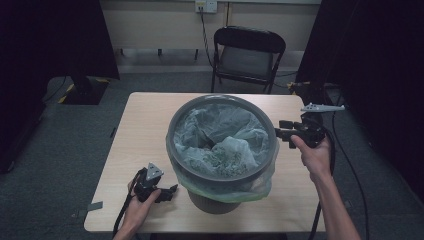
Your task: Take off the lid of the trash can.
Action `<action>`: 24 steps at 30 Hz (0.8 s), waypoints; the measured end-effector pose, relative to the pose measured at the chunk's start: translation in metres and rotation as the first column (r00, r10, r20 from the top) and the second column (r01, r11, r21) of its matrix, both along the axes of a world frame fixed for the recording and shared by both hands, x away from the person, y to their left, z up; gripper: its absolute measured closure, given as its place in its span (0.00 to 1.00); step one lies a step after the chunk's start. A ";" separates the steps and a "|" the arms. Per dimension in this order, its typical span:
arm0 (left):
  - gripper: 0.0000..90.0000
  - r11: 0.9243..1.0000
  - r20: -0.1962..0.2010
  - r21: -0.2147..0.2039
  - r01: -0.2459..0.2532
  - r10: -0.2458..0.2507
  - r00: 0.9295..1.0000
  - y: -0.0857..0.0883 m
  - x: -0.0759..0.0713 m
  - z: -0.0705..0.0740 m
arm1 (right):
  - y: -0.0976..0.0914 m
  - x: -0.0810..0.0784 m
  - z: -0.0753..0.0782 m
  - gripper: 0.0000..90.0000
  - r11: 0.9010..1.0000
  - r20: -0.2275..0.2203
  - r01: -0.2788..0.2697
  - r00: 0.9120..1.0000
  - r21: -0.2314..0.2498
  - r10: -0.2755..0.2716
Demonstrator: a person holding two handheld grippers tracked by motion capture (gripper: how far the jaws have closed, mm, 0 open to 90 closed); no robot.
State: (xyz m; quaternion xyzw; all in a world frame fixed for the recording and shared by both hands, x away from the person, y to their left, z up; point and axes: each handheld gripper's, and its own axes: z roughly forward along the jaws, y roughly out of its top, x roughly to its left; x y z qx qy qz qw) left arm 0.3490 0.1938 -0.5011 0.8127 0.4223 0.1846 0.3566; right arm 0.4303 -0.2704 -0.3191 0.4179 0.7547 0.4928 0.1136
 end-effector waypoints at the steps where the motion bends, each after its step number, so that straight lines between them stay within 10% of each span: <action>1: 0.16 1.000 0.000 0.000 0.000 0.000 1.000 0.000 0.000 0.000 | 0.000 0.001 0.002 0.40 1.000 0.001 -0.007 1.000 0.001 0.007; 24: 0.12 1.000 -0.006 0.003 -0.003 0.003 1.000 -0.003 0.001 0.000 | 0.009 0.008 0.050 0.65 0.983 0.116 -0.050 0.993 0.177 0.029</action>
